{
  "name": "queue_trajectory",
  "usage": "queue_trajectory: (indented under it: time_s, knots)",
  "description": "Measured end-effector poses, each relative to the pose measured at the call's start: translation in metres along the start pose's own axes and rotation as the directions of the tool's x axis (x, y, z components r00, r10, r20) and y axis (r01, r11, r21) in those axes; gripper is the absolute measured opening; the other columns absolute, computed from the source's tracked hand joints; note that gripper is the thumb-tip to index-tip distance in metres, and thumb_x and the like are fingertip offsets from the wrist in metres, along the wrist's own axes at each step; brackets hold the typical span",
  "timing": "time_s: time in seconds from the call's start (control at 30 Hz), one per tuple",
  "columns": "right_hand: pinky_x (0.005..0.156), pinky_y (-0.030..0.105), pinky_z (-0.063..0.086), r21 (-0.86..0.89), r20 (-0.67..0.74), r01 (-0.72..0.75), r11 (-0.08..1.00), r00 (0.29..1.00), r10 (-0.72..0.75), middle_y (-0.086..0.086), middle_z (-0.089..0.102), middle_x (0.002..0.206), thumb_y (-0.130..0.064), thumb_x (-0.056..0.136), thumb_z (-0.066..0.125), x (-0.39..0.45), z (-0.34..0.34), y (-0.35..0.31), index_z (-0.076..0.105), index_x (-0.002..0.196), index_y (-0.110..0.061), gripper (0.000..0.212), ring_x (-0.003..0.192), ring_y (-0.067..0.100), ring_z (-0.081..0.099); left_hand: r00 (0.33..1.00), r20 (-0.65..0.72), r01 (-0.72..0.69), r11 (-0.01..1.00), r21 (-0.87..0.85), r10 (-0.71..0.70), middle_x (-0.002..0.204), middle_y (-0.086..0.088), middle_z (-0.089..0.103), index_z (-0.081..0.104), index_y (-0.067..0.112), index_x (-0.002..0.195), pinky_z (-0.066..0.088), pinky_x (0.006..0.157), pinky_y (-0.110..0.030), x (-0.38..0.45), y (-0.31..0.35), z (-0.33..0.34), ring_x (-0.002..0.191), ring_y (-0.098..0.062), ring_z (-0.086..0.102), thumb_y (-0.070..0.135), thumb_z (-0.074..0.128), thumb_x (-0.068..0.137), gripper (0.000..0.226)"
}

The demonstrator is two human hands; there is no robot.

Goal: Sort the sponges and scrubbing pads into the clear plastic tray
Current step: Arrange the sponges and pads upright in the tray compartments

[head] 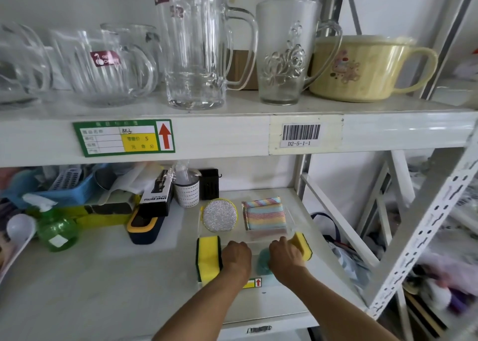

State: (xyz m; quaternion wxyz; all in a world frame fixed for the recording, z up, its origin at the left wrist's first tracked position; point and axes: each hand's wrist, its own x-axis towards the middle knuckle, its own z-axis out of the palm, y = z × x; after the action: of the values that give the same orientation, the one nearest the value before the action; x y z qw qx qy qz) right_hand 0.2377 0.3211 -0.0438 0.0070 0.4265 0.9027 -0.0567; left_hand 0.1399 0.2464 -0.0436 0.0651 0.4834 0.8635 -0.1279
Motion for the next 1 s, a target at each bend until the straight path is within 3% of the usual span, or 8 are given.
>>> queue_trajectory:
  time_s: [0.17,0.27,0.43,0.57,0.87,1.0]
  knots:
    - [0.079,0.030,0.054,0.101,-0.018,0.010,0.995,1.000,-0.009,0.008,0.055,0.118,-0.021,0.090,0.061,0.000,0.000,-0.007,0.056,0.121,-0.013,0.033,0.098,0.021,0.062,0.996,-0.007,0.088,0.996,-0.022,-0.089,0.137,-0.015,0.045,0.053,0.007,0.130,0.047,0.099,-0.032,0.001,-0.001,0.001,0.124,-0.029,0.046,0.014,0.054,0.093,0.038]
    - [0.080,0.032,0.054,0.139,-0.004,0.034,0.990,0.999,-0.034,0.010,0.055,0.116,-0.021,0.089,0.061,0.001,0.001,-0.013,0.054,0.119,-0.011,0.033,0.099,0.026,0.062,0.993,-0.052,0.100,0.990,-0.099,-0.106,0.138,-0.016,0.040,0.045,0.003,0.133,0.046,0.099,-0.034,0.003,-0.001,-0.003,0.126,-0.031,0.044,0.015,0.057,0.091,0.046]
    - [0.069,0.032,0.045,0.152,0.008,0.079,0.985,0.997,-0.081,0.012,0.066,0.105,-0.027,0.092,0.053,0.003,0.004,-0.018,0.055,0.106,-0.010,0.023,0.095,0.029,0.064,0.998,-0.028,0.042,0.976,-0.214,-0.049,0.131,-0.017,0.054,0.046,0.003,0.126,0.050,0.094,-0.040,0.002,-0.007,-0.014,0.122,-0.033,0.055,0.008,0.063,0.084,0.046]
    - [0.074,0.034,0.052,0.134,-0.034,0.103,0.986,0.995,-0.099,0.010,0.067,0.106,-0.025,0.094,0.050,0.005,0.002,-0.019,0.054,0.110,-0.011,0.021,0.094,0.027,0.065,0.997,-0.077,-0.033,0.971,-0.237,0.015,0.124,-0.021,0.061,0.046,0.000,0.123,0.051,0.088,-0.043,0.002,-0.016,-0.026,0.115,-0.038,0.060,-0.003,0.052,0.086,0.037]
    - [0.080,0.036,0.052,0.113,-0.050,0.154,0.982,0.988,-0.149,0.011,0.066,0.108,-0.030,0.092,0.058,0.005,0.006,-0.027,0.052,0.114,-0.009,0.030,0.097,0.028,0.063,0.990,-0.085,-0.103,0.992,0.070,0.109,0.123,-0.013,0.064,0.060,0.007,0.119,0.049,0.093,-0.038,0.000,-0.017,-0.042,0.116,-0.030,0.060,0.003,0.052,0.090,0.030]
    - [0.079,0.037,0.052,0.142,-0.063,0.156,0.977,0.987,-0.148,0.012,0.066,0.106,-0.032,0.091,0.059,0.005,0.008,-0.027,0.051,0.112,-0.009,0.031,0.095,0.029,0.064,0.987,-0.117,-0.087,0.971,0.221,0.114,0.121,-0.010,0.065,0.059,0.012,0.118,0.037,0.103,-0.043,0.002,-0.017,-0.041,0.116,-0.030,0.059,0.010,0.055,0.090,0.028]
